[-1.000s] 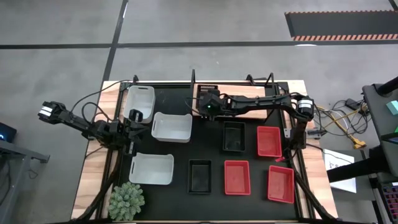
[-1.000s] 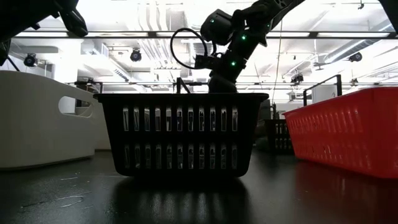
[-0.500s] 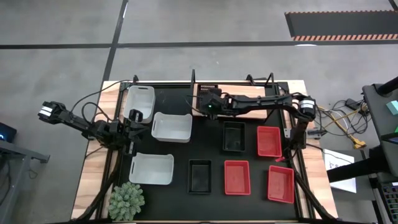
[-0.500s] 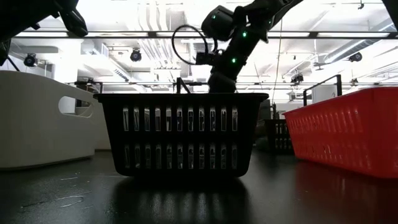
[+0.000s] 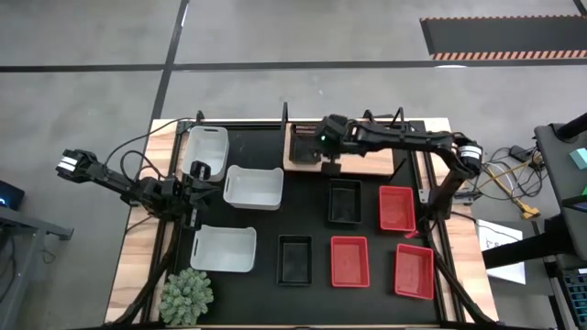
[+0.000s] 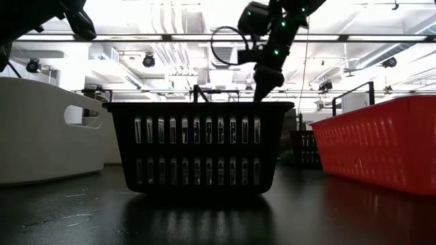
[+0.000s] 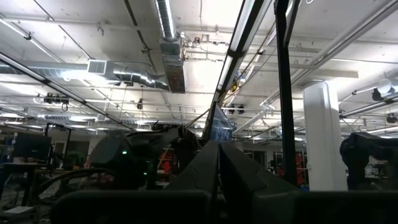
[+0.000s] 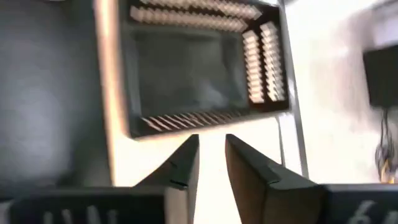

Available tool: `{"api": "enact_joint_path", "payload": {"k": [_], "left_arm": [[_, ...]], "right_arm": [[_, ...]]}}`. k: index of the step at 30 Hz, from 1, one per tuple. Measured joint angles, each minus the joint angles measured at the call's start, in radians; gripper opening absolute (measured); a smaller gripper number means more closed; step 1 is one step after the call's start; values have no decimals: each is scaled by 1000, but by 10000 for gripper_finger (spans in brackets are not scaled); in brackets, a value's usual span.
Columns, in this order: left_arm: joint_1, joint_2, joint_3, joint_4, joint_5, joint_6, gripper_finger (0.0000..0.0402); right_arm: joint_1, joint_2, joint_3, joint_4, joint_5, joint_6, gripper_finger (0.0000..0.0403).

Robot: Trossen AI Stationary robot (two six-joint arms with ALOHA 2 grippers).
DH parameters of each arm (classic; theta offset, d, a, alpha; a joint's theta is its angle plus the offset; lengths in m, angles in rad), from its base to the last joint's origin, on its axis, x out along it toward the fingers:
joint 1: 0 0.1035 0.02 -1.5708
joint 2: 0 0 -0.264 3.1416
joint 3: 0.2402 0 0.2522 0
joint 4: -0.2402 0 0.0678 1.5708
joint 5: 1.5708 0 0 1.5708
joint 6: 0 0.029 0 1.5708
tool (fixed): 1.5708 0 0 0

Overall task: Stack baskets on shelf by color
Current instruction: Put the top left black bin on the shelf

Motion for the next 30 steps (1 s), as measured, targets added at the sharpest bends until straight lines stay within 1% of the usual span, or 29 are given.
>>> {"api": "enact_joint_path", "payload": {"k": [3,7,8,13,18,26,30], "left_arm": [[0,0,0,0,0,0,0],[0,0,0,0,0,0,0],[0,0,0,0,0,0,0],[0,0,0,0,0,0,0],[0,0,0,0,0,0,0],[0,0,0,0,0,0,0],[0,0,0,0,0,0,0]], "right_arm": [[-57,8,-17,-3,-21,4,19],[-116,38,-43,27,-123,17,10],[-124,46,-50,46,-134,17,9],[-131,78,-65,141,-142,3,9],[-131,94,-64,196,-143,-5,9],[-131,95,-63,215,-142,4,9],[-122,84,-63,191,-134,17,9]]}}
